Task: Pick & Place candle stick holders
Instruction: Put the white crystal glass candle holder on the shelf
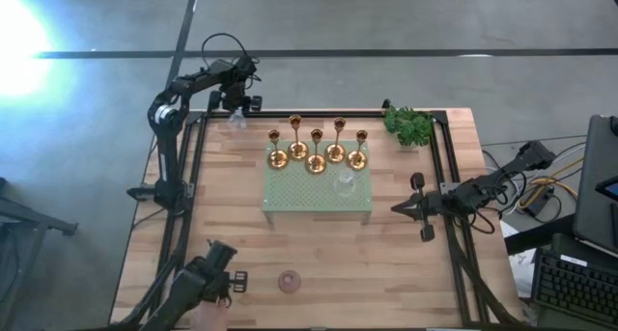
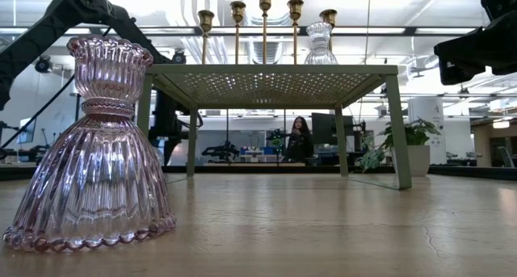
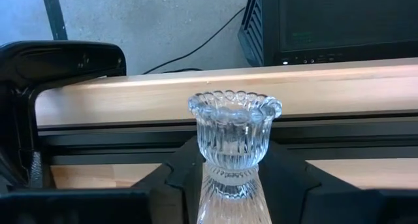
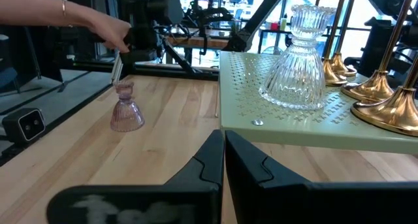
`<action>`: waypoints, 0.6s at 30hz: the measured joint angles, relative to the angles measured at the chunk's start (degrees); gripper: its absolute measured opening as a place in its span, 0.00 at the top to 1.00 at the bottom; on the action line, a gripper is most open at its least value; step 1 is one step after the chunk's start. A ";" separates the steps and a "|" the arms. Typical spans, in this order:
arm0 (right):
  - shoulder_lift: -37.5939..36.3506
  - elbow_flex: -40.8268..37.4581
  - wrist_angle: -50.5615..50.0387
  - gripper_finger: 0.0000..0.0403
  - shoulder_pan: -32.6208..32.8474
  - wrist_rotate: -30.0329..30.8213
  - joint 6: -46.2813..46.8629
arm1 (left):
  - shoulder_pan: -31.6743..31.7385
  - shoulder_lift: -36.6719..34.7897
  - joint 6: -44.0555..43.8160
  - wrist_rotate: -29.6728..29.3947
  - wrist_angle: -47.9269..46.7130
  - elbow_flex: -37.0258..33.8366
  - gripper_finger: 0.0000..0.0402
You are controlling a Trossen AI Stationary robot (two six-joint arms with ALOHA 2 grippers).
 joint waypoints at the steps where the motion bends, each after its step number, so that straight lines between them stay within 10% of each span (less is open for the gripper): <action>1: 0.01 0.00 0.00 0.98 -0.01 0.01 0.00 | 0.02 0.00 0.09 -0.02 -0.17 0.00 0.69; 18: 0.00 0.00 0.00 0.98 0.00 -0.01 -0.01 | -1.97 -3.37 1.84 -1.20 -0.92 -0.70 0.70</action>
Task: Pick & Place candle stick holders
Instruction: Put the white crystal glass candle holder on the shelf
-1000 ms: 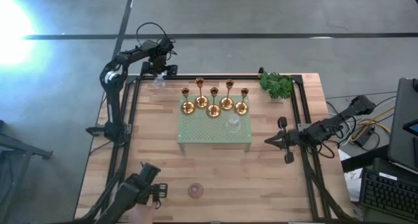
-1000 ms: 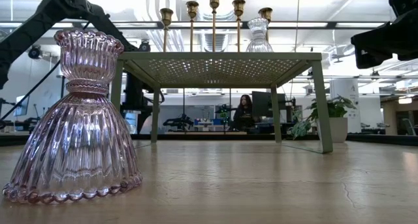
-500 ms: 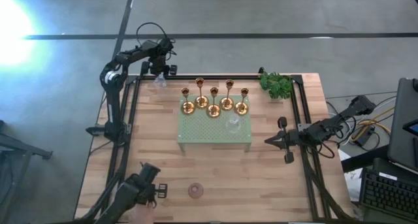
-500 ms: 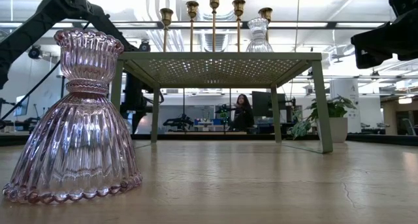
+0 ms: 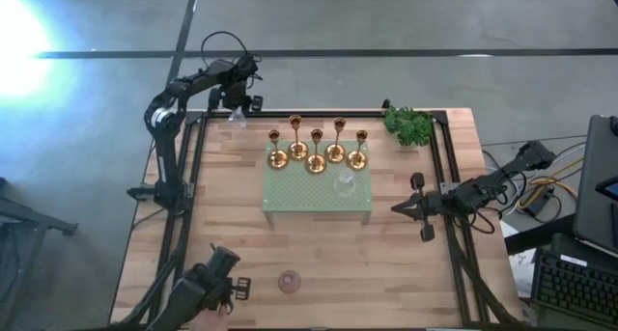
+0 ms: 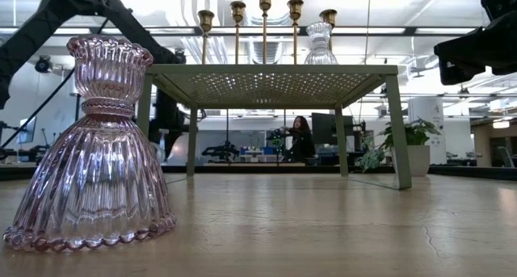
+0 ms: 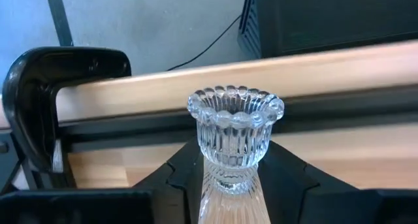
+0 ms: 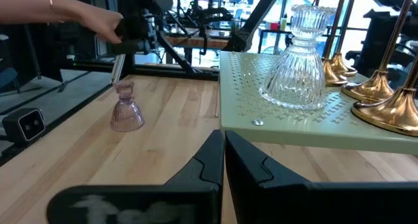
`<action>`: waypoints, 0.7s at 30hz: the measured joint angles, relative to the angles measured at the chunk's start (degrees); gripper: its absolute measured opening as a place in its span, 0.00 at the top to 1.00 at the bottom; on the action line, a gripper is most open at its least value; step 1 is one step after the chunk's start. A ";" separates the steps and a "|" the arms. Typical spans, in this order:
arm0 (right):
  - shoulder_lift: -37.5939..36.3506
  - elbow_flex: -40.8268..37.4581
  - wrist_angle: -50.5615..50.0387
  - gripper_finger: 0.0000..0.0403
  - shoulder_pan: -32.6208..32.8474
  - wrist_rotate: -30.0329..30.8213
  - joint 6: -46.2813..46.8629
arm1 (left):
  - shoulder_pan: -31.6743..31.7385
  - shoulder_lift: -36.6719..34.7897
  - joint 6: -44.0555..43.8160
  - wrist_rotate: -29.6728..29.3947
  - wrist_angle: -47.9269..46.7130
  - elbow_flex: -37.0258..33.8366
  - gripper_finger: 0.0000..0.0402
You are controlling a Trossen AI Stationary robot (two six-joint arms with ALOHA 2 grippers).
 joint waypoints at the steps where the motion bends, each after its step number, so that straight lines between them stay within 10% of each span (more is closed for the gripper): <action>1: 0.00 0.00 0.02 0.98 0.00 0.02 0.02 | -0.32 -0.77 -0.04 0.04 0.04 -0.48 0.70; 21: 0.00 0.00 0.00 0.98 -0.01 0.02 0.01 | -8.85 -37.88 -12.56 1.27 8.11 -34.26 0.70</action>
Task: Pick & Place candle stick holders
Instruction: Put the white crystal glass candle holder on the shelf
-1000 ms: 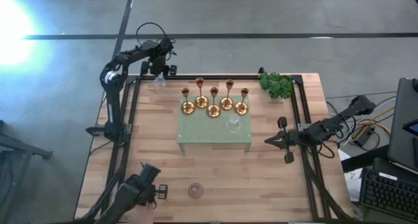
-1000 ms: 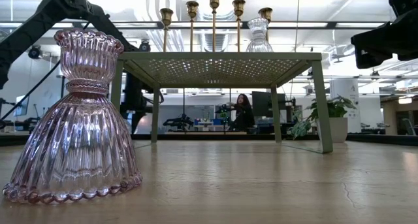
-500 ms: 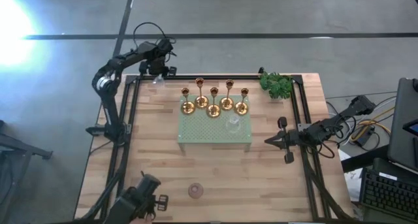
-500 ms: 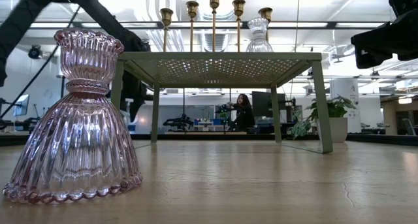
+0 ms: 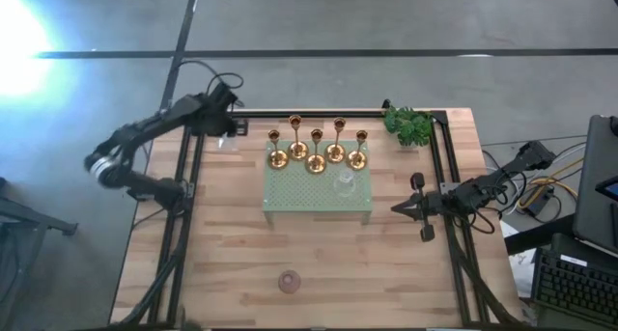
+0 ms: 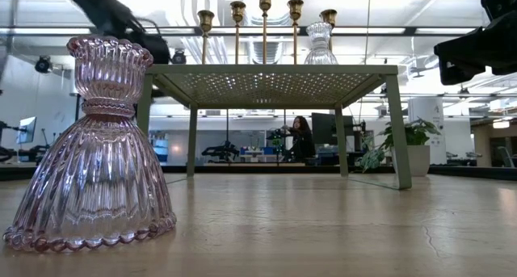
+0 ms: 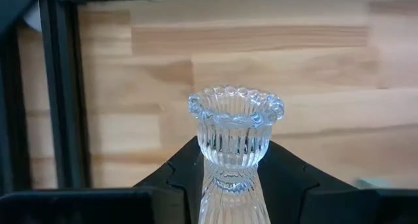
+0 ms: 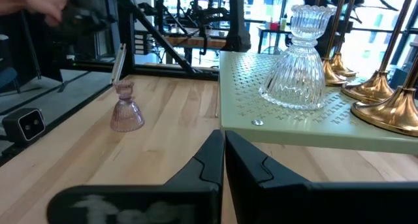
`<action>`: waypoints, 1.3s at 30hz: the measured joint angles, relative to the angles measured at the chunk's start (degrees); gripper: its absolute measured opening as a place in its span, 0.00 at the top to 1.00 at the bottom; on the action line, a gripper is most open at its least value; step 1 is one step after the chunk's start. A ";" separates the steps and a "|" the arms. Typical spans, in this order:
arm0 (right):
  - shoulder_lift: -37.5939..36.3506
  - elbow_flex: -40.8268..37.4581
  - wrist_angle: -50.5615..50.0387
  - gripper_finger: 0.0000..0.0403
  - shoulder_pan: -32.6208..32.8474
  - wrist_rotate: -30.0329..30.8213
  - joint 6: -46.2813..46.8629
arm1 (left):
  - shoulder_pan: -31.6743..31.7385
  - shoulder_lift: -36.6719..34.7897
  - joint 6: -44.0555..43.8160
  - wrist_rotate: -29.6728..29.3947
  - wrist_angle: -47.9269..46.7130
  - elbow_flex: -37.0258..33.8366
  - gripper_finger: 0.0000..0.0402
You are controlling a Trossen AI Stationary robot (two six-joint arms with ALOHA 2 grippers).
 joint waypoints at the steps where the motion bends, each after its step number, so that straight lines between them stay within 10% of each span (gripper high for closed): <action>1: 0.00 0.00 0.00 0.98 0.00 0.00 0.01 | -0.90 -2.57 -1.24 0.00 0.97 -1.82 0.70; 17: 0.01 0.00 0.00 0.98 -0.01 -0.01 0.00 | -25.50 -32.03 -13.07 -12.90 6.90 -12.12 0.70; 39: 0.01 0.00 0.00 0.98 0.00 0.00 0.01 | -67.12 -31.05 -18.38 -37.61 16.51 -12.02 0.70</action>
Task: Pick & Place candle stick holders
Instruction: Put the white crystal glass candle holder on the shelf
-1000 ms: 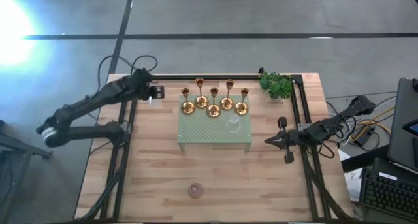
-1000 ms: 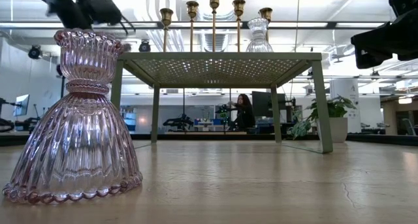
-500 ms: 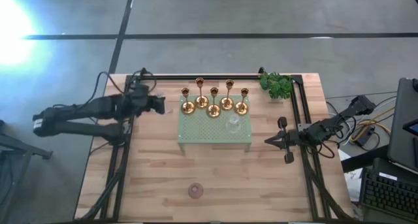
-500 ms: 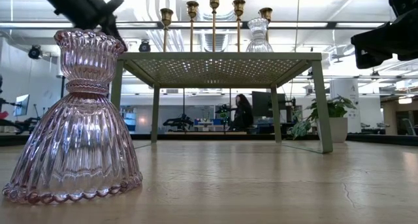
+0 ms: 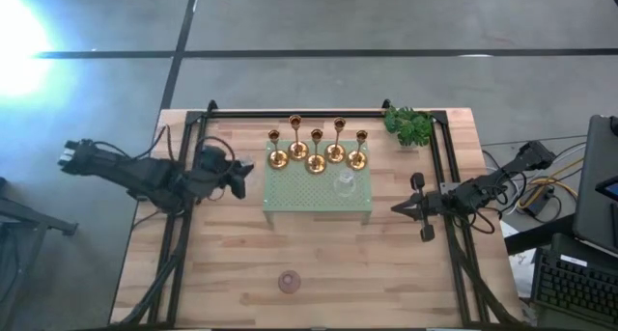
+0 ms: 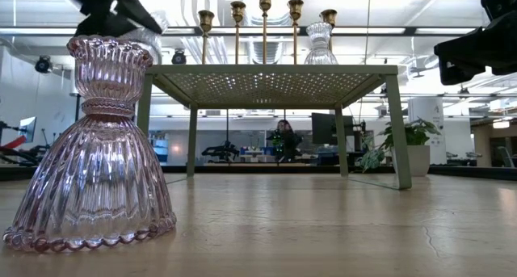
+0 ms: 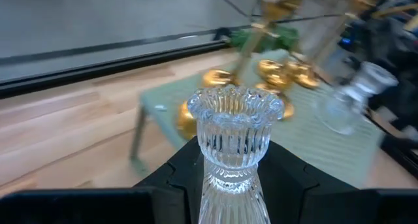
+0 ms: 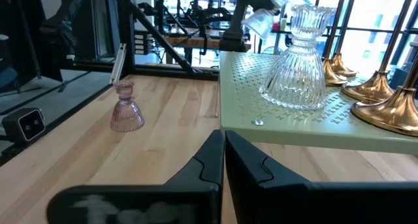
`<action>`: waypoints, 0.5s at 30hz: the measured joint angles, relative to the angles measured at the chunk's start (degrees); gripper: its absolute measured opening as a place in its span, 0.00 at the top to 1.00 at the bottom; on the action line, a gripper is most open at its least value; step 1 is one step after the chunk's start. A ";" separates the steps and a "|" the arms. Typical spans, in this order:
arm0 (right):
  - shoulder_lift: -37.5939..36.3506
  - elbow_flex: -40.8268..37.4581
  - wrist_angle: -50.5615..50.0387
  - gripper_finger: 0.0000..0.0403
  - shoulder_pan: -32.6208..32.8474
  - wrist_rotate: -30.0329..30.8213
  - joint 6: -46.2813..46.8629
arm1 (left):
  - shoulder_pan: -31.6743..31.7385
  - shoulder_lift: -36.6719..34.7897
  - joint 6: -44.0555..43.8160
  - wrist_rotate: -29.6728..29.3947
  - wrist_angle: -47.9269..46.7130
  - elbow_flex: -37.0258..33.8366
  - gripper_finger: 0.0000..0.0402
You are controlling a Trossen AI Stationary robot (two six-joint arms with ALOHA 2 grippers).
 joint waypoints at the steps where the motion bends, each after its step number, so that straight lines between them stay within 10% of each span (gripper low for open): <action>1: -0.01 0.02 0.00 0.98 0.00 -0.02 -0.02 | -1.16 0.50 0.71 -0.16 1.12 0.00 0.70; 15: -0.01 0.00 0.00 0.98 0.00 0.00 0.00 | -9.02 10.56 16.33 -0.90 20.43 0.00 0.70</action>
